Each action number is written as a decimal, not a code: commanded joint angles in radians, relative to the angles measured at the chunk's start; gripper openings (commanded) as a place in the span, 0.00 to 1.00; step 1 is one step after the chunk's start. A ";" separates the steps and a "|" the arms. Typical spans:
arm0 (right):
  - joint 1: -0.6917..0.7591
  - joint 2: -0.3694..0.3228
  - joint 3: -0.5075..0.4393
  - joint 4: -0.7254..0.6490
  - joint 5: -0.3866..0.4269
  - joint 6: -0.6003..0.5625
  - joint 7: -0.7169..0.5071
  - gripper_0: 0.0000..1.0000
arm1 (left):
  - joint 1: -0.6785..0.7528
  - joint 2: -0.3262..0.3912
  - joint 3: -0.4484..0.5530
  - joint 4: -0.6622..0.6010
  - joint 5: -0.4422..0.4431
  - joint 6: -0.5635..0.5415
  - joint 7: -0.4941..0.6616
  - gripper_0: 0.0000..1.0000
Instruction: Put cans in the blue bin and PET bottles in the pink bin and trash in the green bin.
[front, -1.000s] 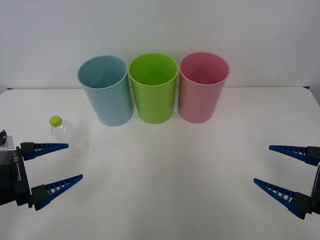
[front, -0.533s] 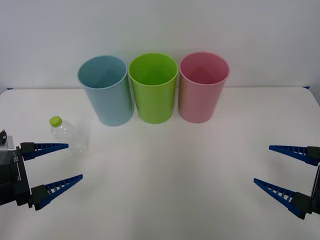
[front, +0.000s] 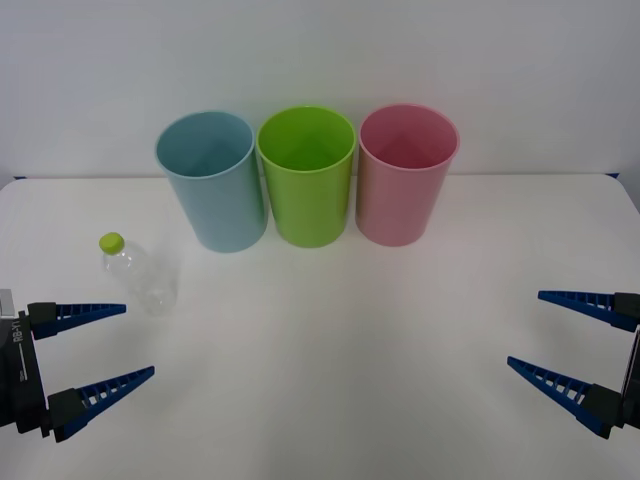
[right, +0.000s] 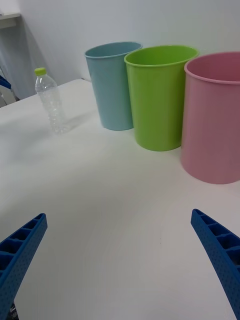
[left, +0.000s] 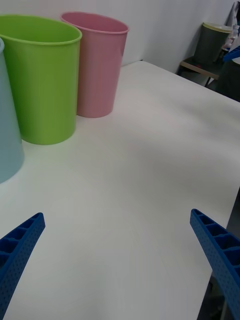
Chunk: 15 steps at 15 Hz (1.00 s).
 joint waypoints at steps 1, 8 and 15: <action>0.000 0.000 0.000 0.000 0.000 0.000 0.000 1.00 | 0.049 -0.001 0.010 0.013 0.033 0.003 -0.006 1.00; 0.000 0.000 0.000 0.000 0.000 0.000 0.000 1.00 | 0.043 -0.077 0.045 0.241 0.153 -0.001 -0.291 1.00; 0.000 0.000 0.000 0.000 0.000 0.000 0.000 1.00 | -0.022 -0.111 0.043 0.487 0.237 0.041 -0.461 1.00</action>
